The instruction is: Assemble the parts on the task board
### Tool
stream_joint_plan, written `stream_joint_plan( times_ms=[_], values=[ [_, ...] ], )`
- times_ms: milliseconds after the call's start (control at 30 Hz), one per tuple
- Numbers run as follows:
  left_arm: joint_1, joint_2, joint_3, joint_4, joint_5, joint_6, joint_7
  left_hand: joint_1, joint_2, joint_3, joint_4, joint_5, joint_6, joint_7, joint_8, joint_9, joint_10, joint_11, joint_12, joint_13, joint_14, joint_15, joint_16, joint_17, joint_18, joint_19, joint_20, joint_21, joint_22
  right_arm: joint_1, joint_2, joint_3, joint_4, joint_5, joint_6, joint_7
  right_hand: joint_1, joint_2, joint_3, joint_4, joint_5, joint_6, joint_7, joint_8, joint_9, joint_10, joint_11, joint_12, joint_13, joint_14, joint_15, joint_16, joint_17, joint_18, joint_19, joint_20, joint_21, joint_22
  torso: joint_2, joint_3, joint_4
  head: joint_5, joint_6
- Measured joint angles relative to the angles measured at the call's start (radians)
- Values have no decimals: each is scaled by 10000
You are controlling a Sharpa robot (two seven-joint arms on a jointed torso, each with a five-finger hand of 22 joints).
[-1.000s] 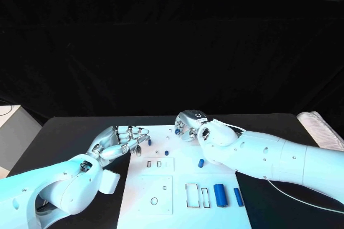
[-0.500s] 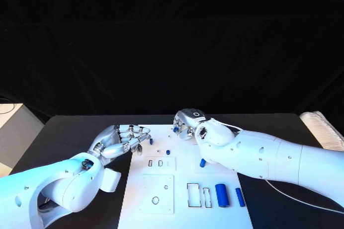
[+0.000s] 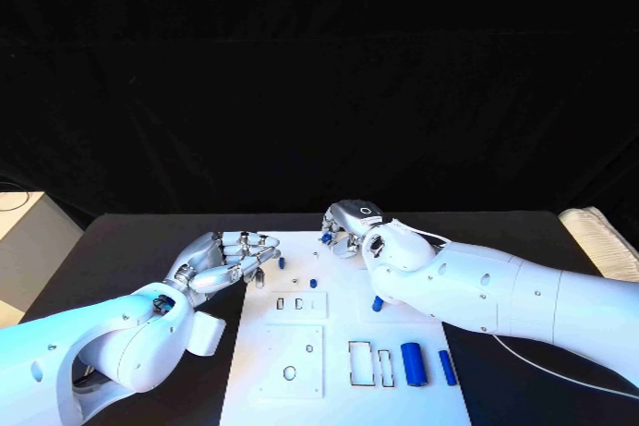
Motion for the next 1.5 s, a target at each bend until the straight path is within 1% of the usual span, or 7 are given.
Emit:
stream_joint_plan(
  times_ms=[700, 1167, 1300, 1367, 1400, 1433, 1500],
  values=[
    [68, 25, 0, -15, 0, 18, -46, 0, 0, 28, -28, -44, 1, 0, -49, 13, 1, 0, 0, -2, 0, 0, 0, 14, 0, 0, 0, 60, -2, -4, 340, 9, -359, 0, 3, 18, 52, 52, -14, -13, -37, -32, -34, 39, 0, 52, -50, -19, -16, 0, 0, 0, -3, 0, 0, 1, 0, -2, 75, -6, 31, 5, -18],
    [97, 41, 0, -22, 0, 65, -122, 0, 0, 28, -28, -44, 1, 0, -49, 11, 1, 0, 0, -3, -1, 0, 0, 13, 0, -36, 36, 60, 22, -11, 470, 4, -560, 31, 142, 88, 19, 82, -50, -3, 1, -31, -32, 39, 0, 51, -49, -39, 7, 0, 0, 38, -4, 0, 0, 1, -1, -18, 90, -20, 21, -23, -6],
    [100, 41, 0, -22, 0, 76, -134, 0, 0, 28, -28, -44, -36, 37, -49, 21, -35, 36, 0, -3, -1, 1, 0, 12, 0, -36, 36, 60, 21, -15, 486, 4, -601, 50, 161, 131, 6, 93, -35, 19, 1, -83, 19, 39, 0, -3, 5, -38, 22, 0, 0, 38, -4, 0, 0, 1, -1, -46, 92, -20, 22, 1, -16],
    [104, 40, 0, -22, 0, 81, -139, 0, 0, 28, -29, -44, -36, 37, -49, 21, -35, 36, 0, -3, -1, 1, 0, 12, -1, -36, 36, 60, 21, -15, 492, 3, -622, 77, 161, 169, -34, 54, -22, 92, 1, -290, 122, 38, 0, -132, 113, -119, 51, 0, 0, 94, 42, 0, -43, 43, -92, -155, 95, -20, 21, 12, -20],
    [105, 39, 0, -22, 0, 82, -141, 0, 0, 28, -28, -44, -36, 37, -49, 21, -35, 36, 0, -3, -1, 1, 0, 12, -1, -36, 36, 60, 21, -17, 496, -1, -642, 93, 161, 183, -196, 0, -12, 157, 25, -553, 209, -46, 157, -355, 198, -227, 41, 7, 90, 116, 45, 0, -164, 120, -272, -375, 97, -20, 19, 23, -21],
    [106, 37, 0, -22, 0, 83, -144, 0, 0, 28, -28, -44, -36, 37, -49, 21, -35, 36, 0, -3, -1, 1, 0, 12, 0, -36, 36, 60, 21, -23, 497, -4, -664, 112, 160, 197, -447, -179, -94, 276, 102, -1029, 360, -338, 534, -868, 344, -323, -75, 17, 246, -24, -222, 1, -500, 228, -744, -964, 98, -20, 18, 31, -21],
    [107, 33, 0, -22, 0, 85, -150, 0, 0, 28, -28, -44, -36, 37, -49, 21, -35, 36, 0, -3, -1, 1, 0, 12, 0, -36, 36, 60, 20, -26, 494, -4, -720, 156, 144, 223, -566, -391, -482, 354, 70, -1645, 441, -769, 470, -1619, 462, -325, -218, 17, 343, -419, -888, 238, -1011, 356, -1514, -1887, 99, -20, 12, 45, -21]
  ],
)
